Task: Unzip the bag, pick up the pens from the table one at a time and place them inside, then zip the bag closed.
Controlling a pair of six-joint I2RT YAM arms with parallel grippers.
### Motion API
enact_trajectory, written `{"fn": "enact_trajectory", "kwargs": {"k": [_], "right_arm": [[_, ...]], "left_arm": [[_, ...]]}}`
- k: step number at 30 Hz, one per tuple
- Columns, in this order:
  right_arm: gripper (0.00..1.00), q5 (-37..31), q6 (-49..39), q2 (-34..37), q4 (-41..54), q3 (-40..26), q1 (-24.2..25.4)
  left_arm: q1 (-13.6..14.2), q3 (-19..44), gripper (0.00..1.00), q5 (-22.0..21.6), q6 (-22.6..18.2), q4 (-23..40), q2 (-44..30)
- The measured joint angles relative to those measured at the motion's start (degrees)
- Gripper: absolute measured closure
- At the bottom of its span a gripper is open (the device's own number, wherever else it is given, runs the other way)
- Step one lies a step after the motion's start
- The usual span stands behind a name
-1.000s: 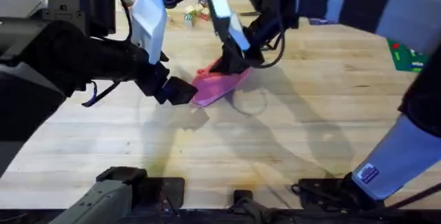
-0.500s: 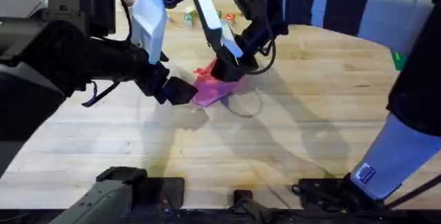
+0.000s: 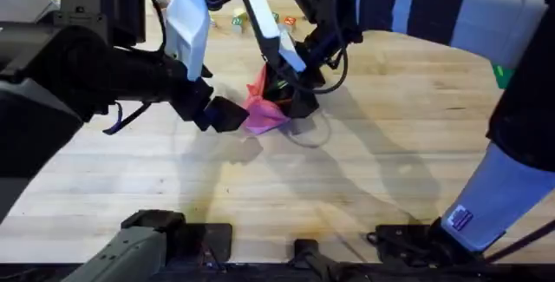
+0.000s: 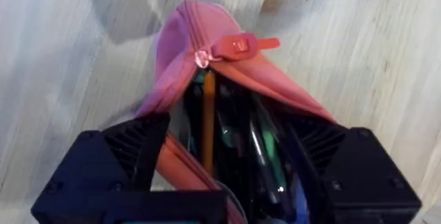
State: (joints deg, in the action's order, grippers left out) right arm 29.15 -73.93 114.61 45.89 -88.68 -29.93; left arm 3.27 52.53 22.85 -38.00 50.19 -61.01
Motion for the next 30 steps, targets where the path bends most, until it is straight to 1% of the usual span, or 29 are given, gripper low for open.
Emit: {"fn": "enact_trajectory", "kwargs": {"k": [7, 10, 13, 18, 21, 22, 24, 25, 30], "right_arm": [[0.004, 0.02, 0.03, -0.02, 0.76, -0.14, 0.07], [0.005, 0.0, 0.2, -1.12, 2.33, -0.28, 0.11], [0.004, 0.04, 0.2, -3.54, 3.37, -0.28, 0.19], [0.004, 0.31, 1.26, -9.7, 3.89, -0.28, 1.49], [0.004, 0.48, 2.77, -13.55, 3.89, -0.31, 3.44], [0.004, 0.53, 4.61, -16.69, 3.89, -0.31, 6.18], [0.004, 0.8, 6.11, -18.26, 3.87, -0.32, 8.35], [0.004, 1.82, 7.93, -19.83, 3.88, -0.32, 11.68], [0.004, 2.67, 9.29, -21.27, 3.87, -0.31, 16.31]], "left_arm": [[0.0, 0.0, 0.007, 0.0, 0.0, 0.0, -0.01], [0.0, 0.0, 0.007, -0.02, 0.02, 0.0, 0.0], [0.0, 0.0, 0.008, 0.0, 0.0, 0.0, 0.0], [0.0, 0.0, 0.008, 0.0, 0.0, 0.0, -0.02], [0.0, 0.0, 0.007, 0.0, 0.0, 0.0, 0.0], [0.0, 0.0, 0.007, 0.0, 0.0, 0.0, 0.0], [0.0, 0.0, 0.007, 0.0, 0.0, 0.0, 0.0], [0.0, 0.0, 0.007, 0.0, 0.0, 0.0, 0.0], [0.0, 0.0, 0.007, 0.0, 0.0, 0.0, 0.0]]}}
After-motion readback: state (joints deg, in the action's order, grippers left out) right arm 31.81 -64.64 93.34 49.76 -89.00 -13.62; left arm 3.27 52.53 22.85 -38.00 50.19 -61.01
